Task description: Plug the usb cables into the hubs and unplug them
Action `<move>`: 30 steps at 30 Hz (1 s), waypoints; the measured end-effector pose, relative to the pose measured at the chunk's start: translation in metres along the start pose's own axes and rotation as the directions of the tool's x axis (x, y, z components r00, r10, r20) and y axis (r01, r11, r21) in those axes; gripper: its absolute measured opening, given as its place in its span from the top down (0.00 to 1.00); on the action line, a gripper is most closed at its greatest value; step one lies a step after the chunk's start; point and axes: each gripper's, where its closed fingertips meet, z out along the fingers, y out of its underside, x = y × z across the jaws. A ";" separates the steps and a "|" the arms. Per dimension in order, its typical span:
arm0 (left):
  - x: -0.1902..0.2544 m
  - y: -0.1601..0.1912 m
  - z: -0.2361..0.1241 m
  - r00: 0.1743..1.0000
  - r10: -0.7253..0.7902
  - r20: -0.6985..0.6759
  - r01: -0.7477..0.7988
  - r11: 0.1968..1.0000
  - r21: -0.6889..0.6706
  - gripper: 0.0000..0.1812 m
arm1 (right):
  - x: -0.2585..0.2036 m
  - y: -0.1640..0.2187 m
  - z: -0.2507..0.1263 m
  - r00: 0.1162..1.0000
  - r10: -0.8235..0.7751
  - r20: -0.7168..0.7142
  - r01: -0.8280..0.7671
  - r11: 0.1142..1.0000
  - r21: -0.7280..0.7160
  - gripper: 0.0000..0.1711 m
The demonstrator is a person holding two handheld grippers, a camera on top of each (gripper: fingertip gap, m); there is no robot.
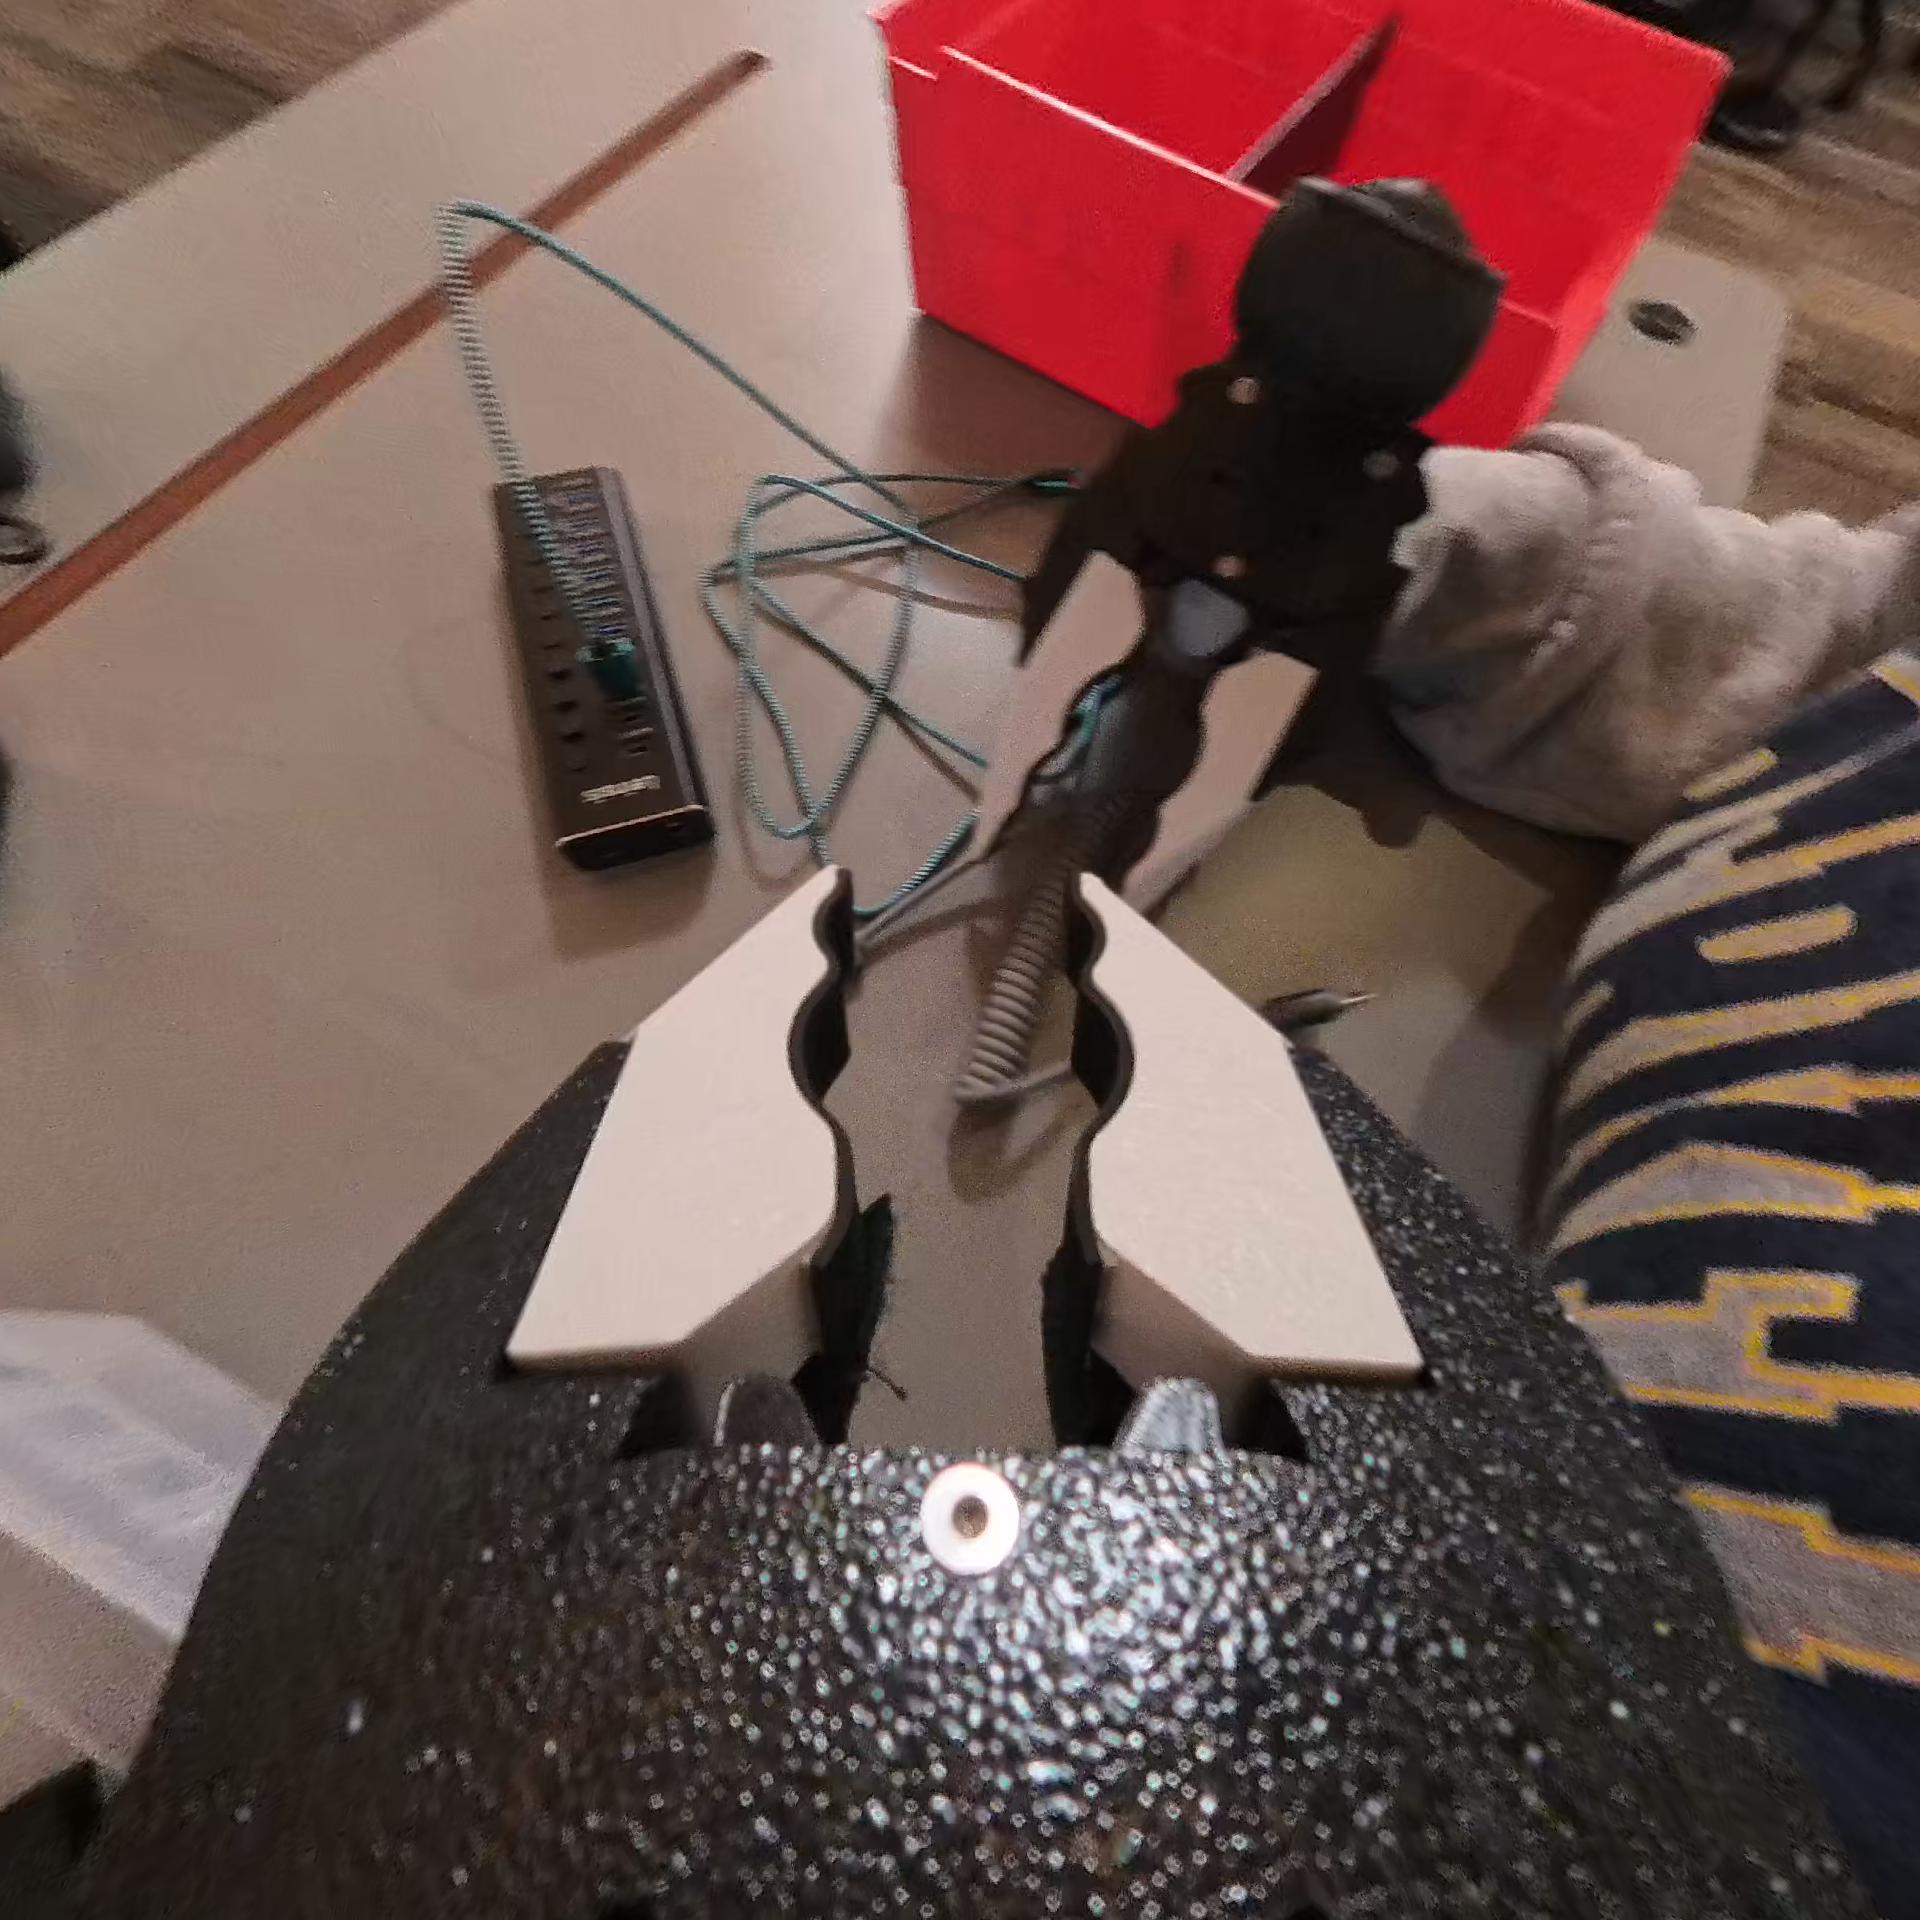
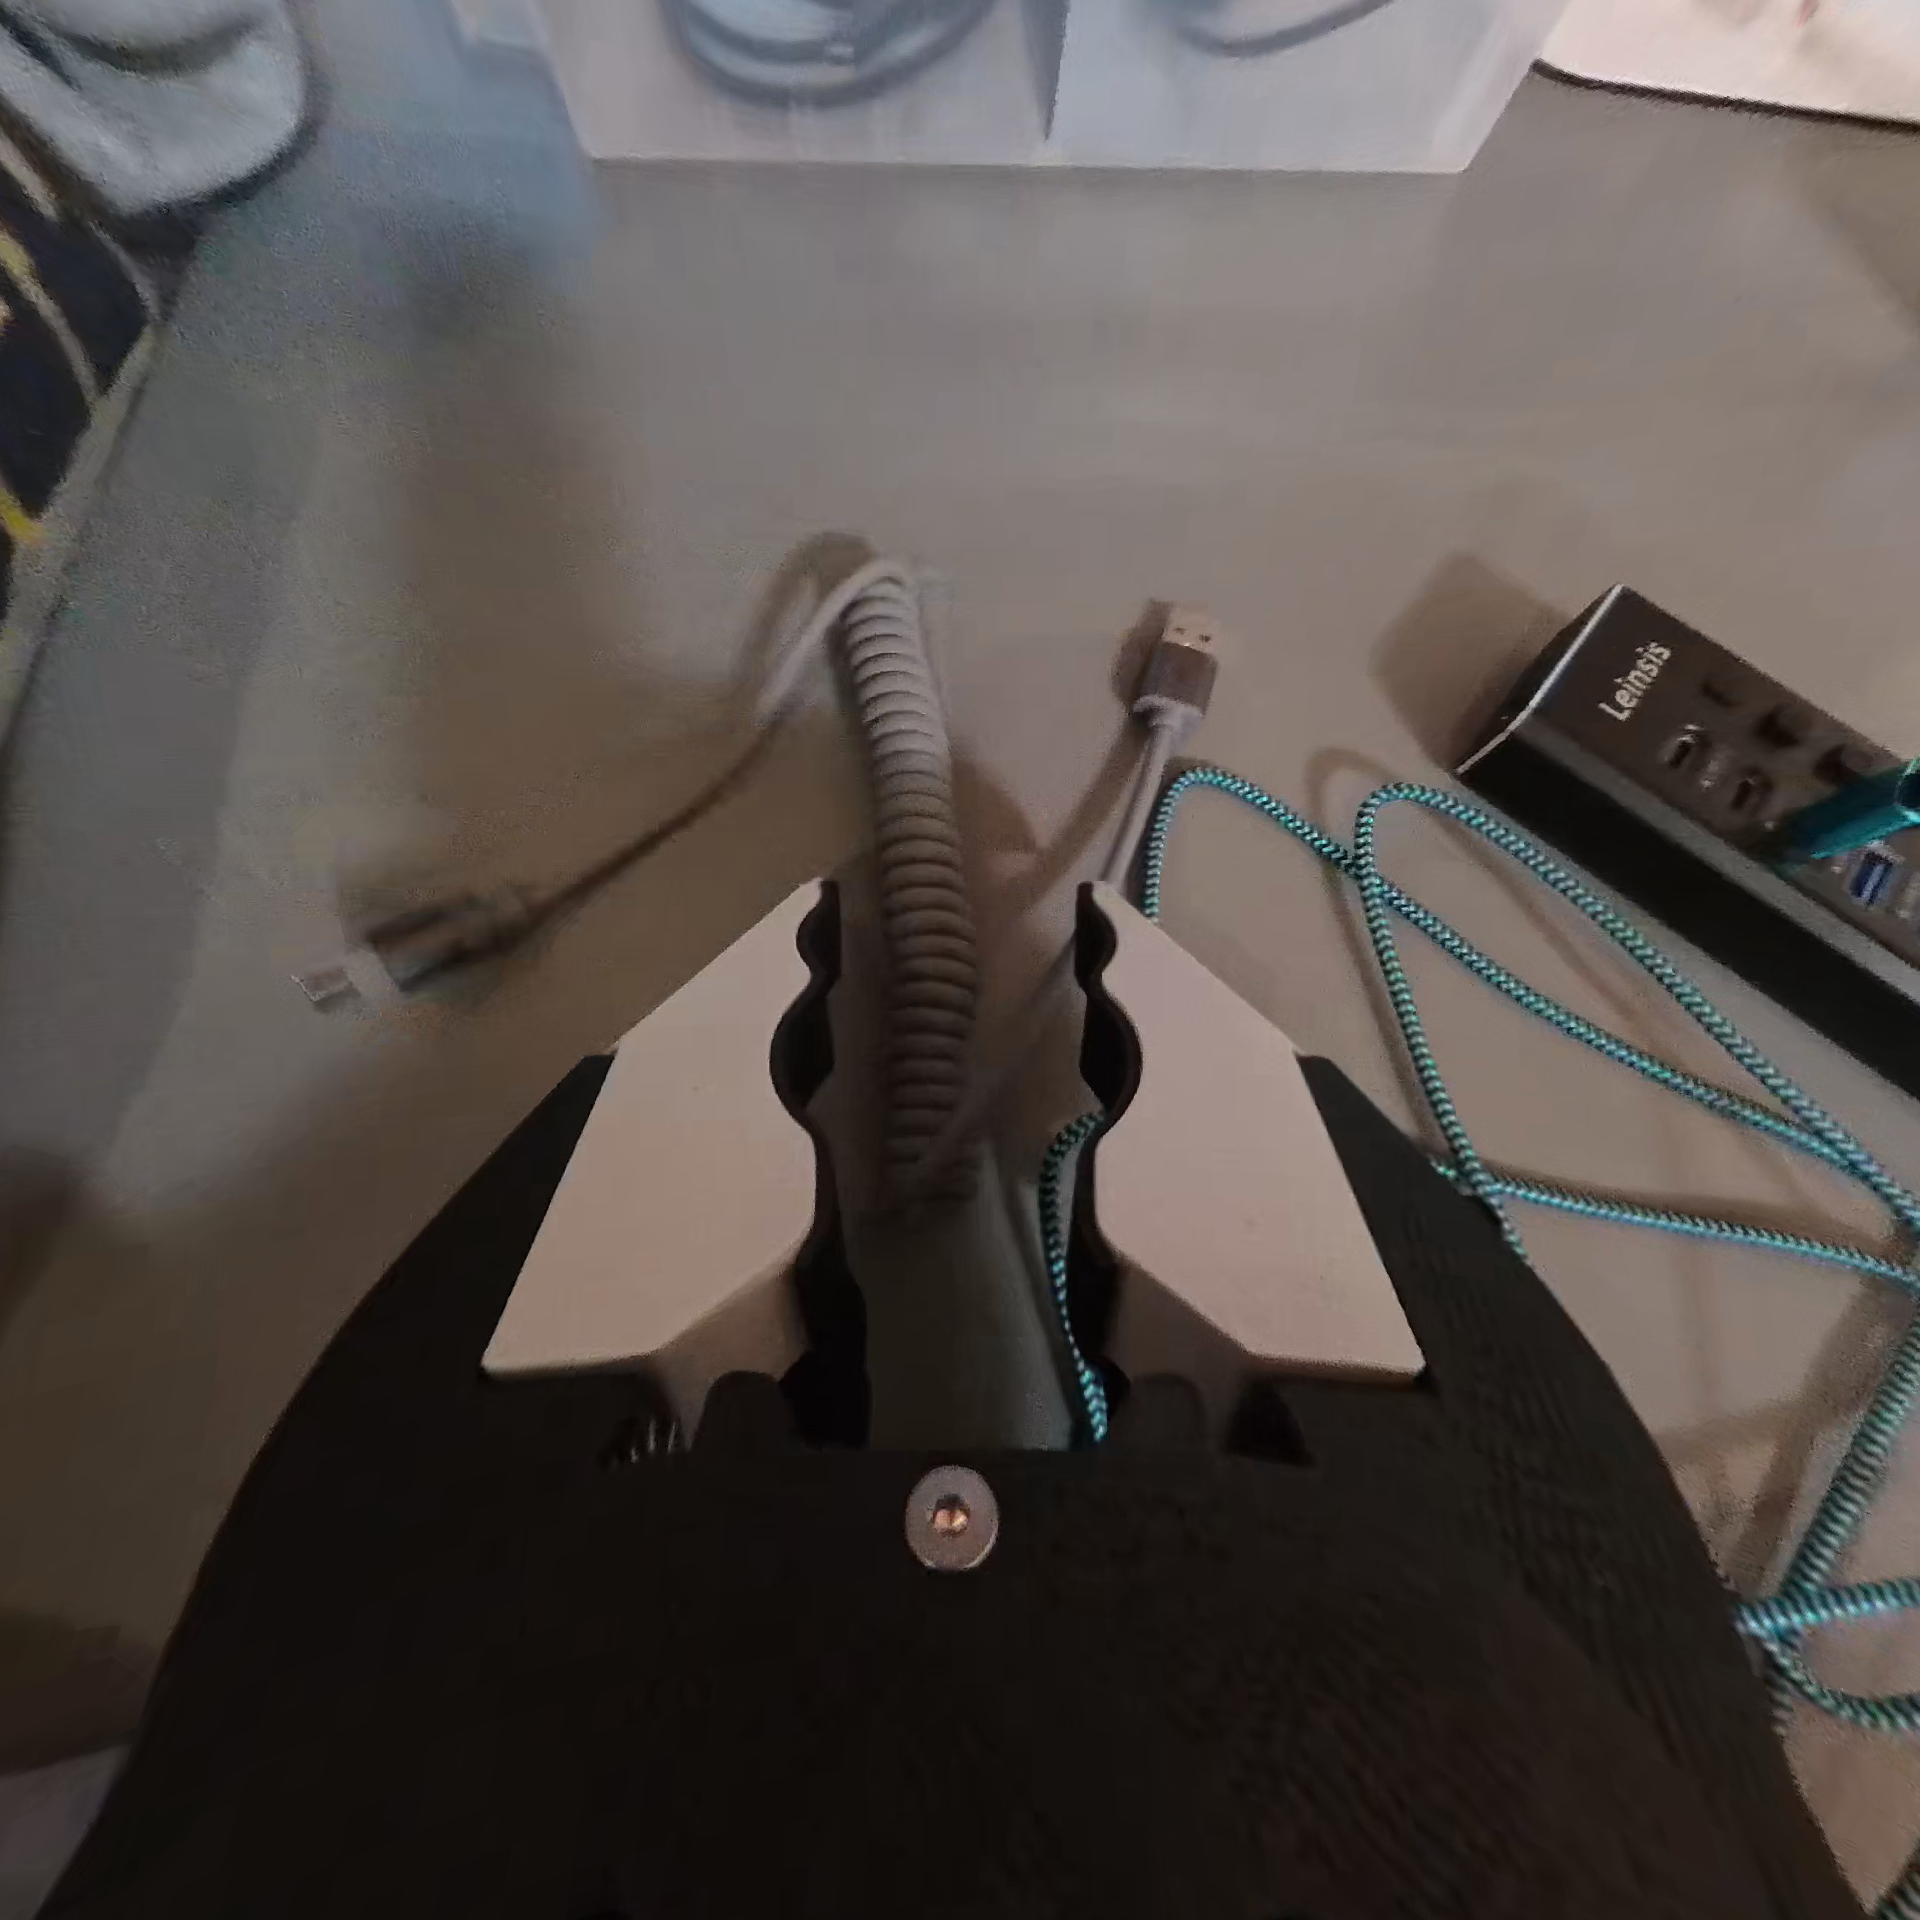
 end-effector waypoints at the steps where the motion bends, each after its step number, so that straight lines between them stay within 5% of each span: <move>1: -0.006 -0.001 -0.001 0.999 -0.017 0.030 0.017 1.000 0.015 0.81 | -0.002 -0.002 -0.004 1.000 0.015 0.017 -0.015 1.000 0.010 0.74; 6: -0.016 -0.002 0.005 0.997 -0.060 0.049 0.058 0.997 0.046 0.88 | 0.028 -0.025 -0.019 0.978 0.192 -0.076 -0.175 0.966 0.192 0.78; 9: -0.017 0.003 0.011 0.997 -0.053 0.055 0.052 0.998 0.022 0.89 | 0.043 -0.018 -0.010 0.946 0.272 -0.174 -0.245 0.956 0.161 0.84; 17: -0.017 0.025 0.024 0.997 0.012 0.081 -0.005 0.996 -0.093 0.91 | 0.024 0.009 0.007 0.960 0.200 -0.197 -0.227 0.966 -0.126 0.89; 24: -0.017 0.034 0.031 0.996 -0.058 0.069 0.066 0.990 -0.125 0.90 | 0.025 0.006 0.009 0.969 0.105 -0.225 -0.140 0.980 -0.143 0.99; 30: -0.036 0.029 0.025 0.942 -0.319 0.100 0.320 0.947 0.006 0.73 | 0.041 -0.035 -0.022 0.928 -0.026 -0.372 0.056 0.996 0.071 0.99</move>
